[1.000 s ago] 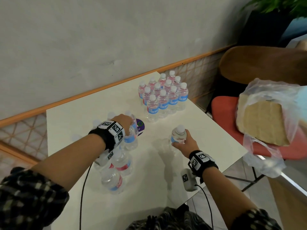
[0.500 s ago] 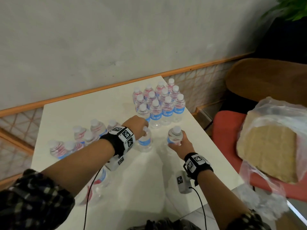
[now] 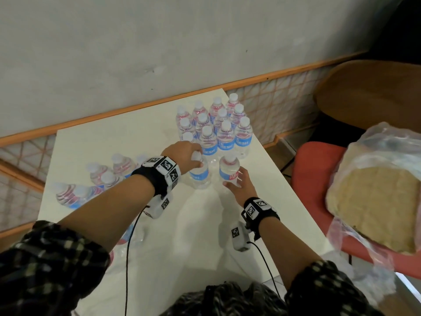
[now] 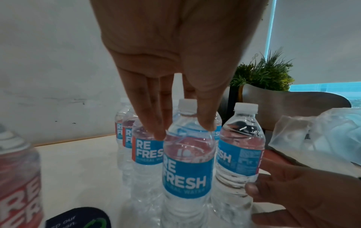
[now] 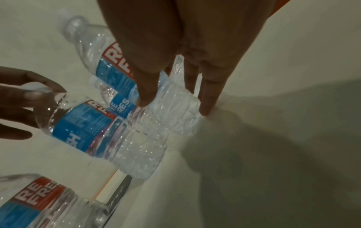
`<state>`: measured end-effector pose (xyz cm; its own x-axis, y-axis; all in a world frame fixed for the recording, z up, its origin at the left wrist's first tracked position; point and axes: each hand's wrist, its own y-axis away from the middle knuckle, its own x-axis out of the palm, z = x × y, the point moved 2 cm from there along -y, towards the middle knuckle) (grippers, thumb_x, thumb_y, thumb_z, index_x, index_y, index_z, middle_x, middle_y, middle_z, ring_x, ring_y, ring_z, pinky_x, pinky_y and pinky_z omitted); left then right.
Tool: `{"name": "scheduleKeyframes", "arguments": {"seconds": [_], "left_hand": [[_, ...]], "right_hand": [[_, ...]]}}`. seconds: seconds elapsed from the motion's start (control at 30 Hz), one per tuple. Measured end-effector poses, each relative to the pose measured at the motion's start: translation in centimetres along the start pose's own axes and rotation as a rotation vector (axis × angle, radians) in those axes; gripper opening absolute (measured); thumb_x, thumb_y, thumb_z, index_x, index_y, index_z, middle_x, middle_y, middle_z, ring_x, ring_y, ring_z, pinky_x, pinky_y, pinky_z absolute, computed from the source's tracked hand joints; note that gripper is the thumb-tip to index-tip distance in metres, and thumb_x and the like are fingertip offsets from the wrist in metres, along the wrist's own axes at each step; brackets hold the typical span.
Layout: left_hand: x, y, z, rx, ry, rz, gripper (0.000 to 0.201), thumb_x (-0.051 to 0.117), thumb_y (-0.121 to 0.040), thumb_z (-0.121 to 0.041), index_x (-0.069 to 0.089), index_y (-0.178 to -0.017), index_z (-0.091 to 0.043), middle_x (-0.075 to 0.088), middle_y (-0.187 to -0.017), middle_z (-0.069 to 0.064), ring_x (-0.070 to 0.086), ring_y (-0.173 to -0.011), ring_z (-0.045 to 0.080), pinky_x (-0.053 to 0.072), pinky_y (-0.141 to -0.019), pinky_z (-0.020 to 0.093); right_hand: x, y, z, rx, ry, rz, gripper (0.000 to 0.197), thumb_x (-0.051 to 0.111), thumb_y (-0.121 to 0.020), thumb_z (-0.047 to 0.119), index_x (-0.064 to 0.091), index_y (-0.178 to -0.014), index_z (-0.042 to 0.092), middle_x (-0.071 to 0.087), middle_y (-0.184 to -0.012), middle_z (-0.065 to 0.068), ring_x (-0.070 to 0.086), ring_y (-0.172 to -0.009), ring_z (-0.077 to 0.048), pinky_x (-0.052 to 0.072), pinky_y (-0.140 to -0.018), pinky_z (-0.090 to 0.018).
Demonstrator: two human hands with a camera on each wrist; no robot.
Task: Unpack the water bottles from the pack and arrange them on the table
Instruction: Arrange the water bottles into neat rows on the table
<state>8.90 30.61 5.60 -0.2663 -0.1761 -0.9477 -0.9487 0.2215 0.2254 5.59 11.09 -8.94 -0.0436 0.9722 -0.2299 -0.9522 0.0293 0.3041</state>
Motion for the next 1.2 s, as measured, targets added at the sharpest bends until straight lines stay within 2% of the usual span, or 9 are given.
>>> {"name": "scheduleKeyframes", "arguments": {"seconds": [0.2,0.3,0.37,0.5,0.63,0.73,0.83,0.9,1.2], "left_hand": [[0.4,0.4,1.6,-0.076,0.041,-0.03,0.048,0.058,-0.087,-0.05,0.049,-0.123,-0.019,0.062,-0.112,0.009,0.058,-0.101,0.03,0.043,-0.075,0.031],[1.4,0.6,2.5,-0.101,0.132,0.029,0.066,0.066,-0.08,-0.051,0.04,-0.135,-0.024,0.059,-0.123,0.009,0.057,-0.109,0.029,0.047,-0.088,0.034],[2.2,0.8,3.1,-0.135,0.205,0.093,0.085,0.075,-0.075,-0.043,0.028,-0.143,-0.023,0.054,-0.131,0.01,0.056,-0.115,0.03,0.046,-0.094,0.035],[3.2,0.3,4.7,-0.262,0.429,0.141,0.12,0.084,-0.068,-0.029,-0.001,-0.151,-0.012,0.031,-0.151,0.013,0.039,-0.134,0.029,0.037,-0.1,0.033],[4.3,-0.4,5.2,-0.285,0.61,0.169,0.137,0.087,-0.064,-0.025,-0.02,-0.149,-0.015,0.005,-0.159,0.007,0.02,-0.144,0.025,0.031,-0.112,0.039],[5.6,-0.9,4.7,-0.279,0.74,0.17,0.142,0.088,-0.063,-0.017,-0.029,-0.145,-0.021,0.007,-0.159,0.005,0.027,-0.142,0.027,0.043,-0.102,0.043],[6.8,-1.6,4.1,-0.221,0.843,0.115,0.144,0.086,-0.065,-0.009,-0.038,-0.139,-0.017,0.008,-0.159,0.004,0.018,-0.145,0.021,0.023,-0.115,0.039],[7.2,-2.0,3.7,-0.171,0.861,0.101,0.148,0.086,-0.063,-0.01,-0.042,-0.136,-0.016,0.008,-0.159,0.004,0.015,-0.146,0.019,0.016,-0.114,0.034],[8.2,-2.5,3.7,-0.137,0.917,0.055,0.145,0.086,-0.062,-0.003,-0.036,-0.141,-0.016,0.011,-0.158,0.005,0.017,-0.145,0.018,0.02,-0.114,0.037]], "right_hand": [[1.7,-0.1,1.2,-0.019,0.048,-0.006,0.075,0.072,-0.081,0.025,0.031,-0.144,0.023,0.037,-0.14,-0.006,0.043,-0.127,-0.024,0.038,-0.105,-0.037],[2.6,-0.1,1.7,-0.041,0.025,0.002,0.073,0.073,-0.08,0.021,0.035,-0.141,0.017,0.046,-0.135,-0.001,0.046,-0.122,-0.018,0.036,-0.096,-0.024],[3.1,-0.2,1.7,-0.039,0.032,-0.002,0.072,0.073,-0.081,0.022,0.034,-0.142,0.017,0.046,-0.14,-0.003,0.046,-0.126,-0.02,0.036,-0.096,-0.024],[3.1,-0.3,0.7,0.039,0.054,-0.029,0.074,0.07,-0.083,0.026,0.027,-0.144,0.021,0.048,-0.138,-0.004,0.045,-0.128,-0.021,0.035,-0.096,-0.025],[2.8,-0.8,-0.1,0.065,0.059,-0.023,0.078,0.072,-0.081,0.03,0.025,-0.144,0.029,0.046,-0.14,-0.005,0.043,-0.13,-0.02,0.035,-0.104,-0.033],[2.6,-1.3,-0.2,0.067,0.07,0.004,0.078,0.072,-0.081,0.03,0.026,-0.144,0.031,0.043,-0.142,-0.005,0.043,-0.13,-0.021,0.035,-0.106,-0.035],[2.4,-1.8,-0.4,0.052,0.098,0.024,0.077,0.072,-0.081,0.029,0.028,-0.145,0.03,0.044,-0.142,-0.002,0.045,-0.128,-0.021,0.036,-0.104,-0.034],[2.4,-2.0,-0.5,0.045,0.095,0.038,0.075,0.071,-0.082,0.028,0.03,-0.144,0.03,0.045,-0.141,-0.001,0.046,-0.127,-0.02,0.037,-0.103,-0.034],[2.2,-2.4,-1.0,0.054,0.112,0.051,0.069,0.071,-0.081,0.029,0.037,-0.141,0.028,0.049,-0.139,0.003,0.049,-0.124,-0.019,0.039,-0.104,-0.036]]}}
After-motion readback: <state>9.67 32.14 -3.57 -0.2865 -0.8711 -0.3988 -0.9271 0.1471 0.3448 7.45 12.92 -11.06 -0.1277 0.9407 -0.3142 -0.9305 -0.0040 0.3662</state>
